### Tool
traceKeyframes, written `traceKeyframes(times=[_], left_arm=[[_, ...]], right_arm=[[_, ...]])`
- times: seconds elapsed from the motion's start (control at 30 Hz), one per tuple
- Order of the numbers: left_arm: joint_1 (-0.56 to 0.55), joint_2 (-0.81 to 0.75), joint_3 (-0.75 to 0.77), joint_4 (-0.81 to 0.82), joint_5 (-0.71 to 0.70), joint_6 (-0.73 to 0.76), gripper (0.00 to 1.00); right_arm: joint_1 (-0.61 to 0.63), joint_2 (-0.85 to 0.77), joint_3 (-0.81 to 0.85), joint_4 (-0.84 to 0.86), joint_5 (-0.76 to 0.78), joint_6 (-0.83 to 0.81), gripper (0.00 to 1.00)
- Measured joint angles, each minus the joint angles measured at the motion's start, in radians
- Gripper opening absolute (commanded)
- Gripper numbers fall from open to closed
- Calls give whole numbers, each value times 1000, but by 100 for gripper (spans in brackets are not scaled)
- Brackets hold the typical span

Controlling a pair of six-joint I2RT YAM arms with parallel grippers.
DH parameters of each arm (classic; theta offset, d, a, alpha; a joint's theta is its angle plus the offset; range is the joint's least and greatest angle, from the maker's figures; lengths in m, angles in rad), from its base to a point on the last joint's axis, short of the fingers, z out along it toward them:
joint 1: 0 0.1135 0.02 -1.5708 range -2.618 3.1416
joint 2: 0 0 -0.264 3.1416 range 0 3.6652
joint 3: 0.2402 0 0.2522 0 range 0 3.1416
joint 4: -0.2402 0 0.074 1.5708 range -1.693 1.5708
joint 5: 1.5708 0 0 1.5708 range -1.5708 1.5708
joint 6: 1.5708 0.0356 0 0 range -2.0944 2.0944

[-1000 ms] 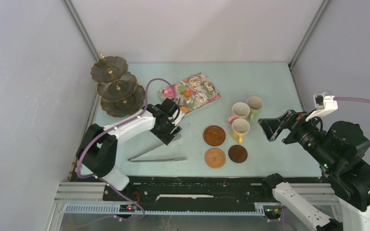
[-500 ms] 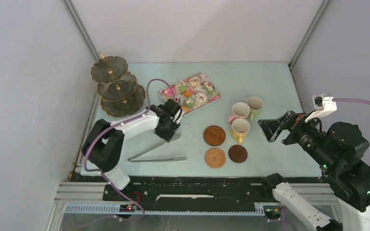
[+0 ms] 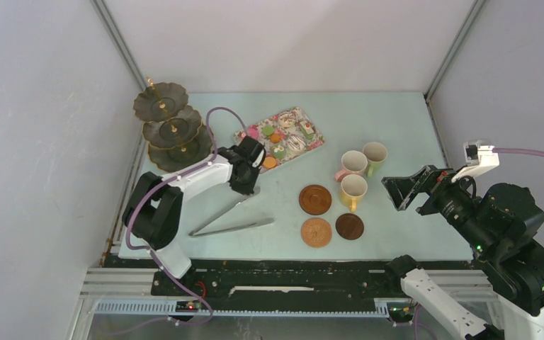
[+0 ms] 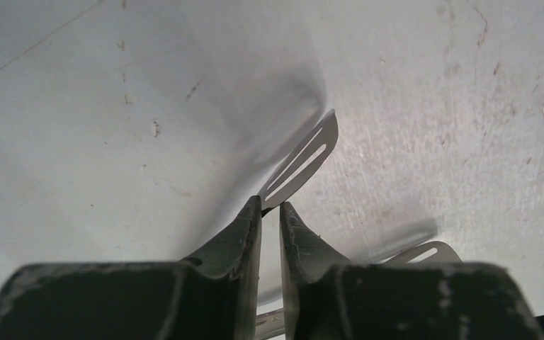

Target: Serve the afternoon tea

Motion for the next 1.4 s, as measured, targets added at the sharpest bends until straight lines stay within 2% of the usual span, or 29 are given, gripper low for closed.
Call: traceKeyframes(times=[0.33,0.77,0.8,0.83,0.9,1.0,1.13,1.17,1.2,1.4], left_arm=[[26,14,20,12,18,-48,0],[153,5,9,21,19,-142,0],[162,0,1,25,19,-152,3],[175,-5,-10,29,22,-163,12],[201,-14,-23,34,26,-179,39],[236,-19,-29,38,26,-197,68],[248,-69,-45,50,27,-203,82],[248,-98,-60,57,27,-204,87],[247,-137,-80,63,30,-206,98],[200,-436,-303,168,52,-251,100]], right_arm=[[0,0,-1,-7,10,0,100],[0,0,-3,-14,14,2,100],[0,0,-3,-14,15,3,100],[0,0,-3,-14,15,3,100],[0,0,-5,-14,17,4,100],[0,0,-11,-13,17,5,100],[0,1,-21,-13,16,12,100],[0,1,-22,-13,13,15,100],[0,1,-24,-12,12,17,100],[0,6,-41,1,8,22,100]])
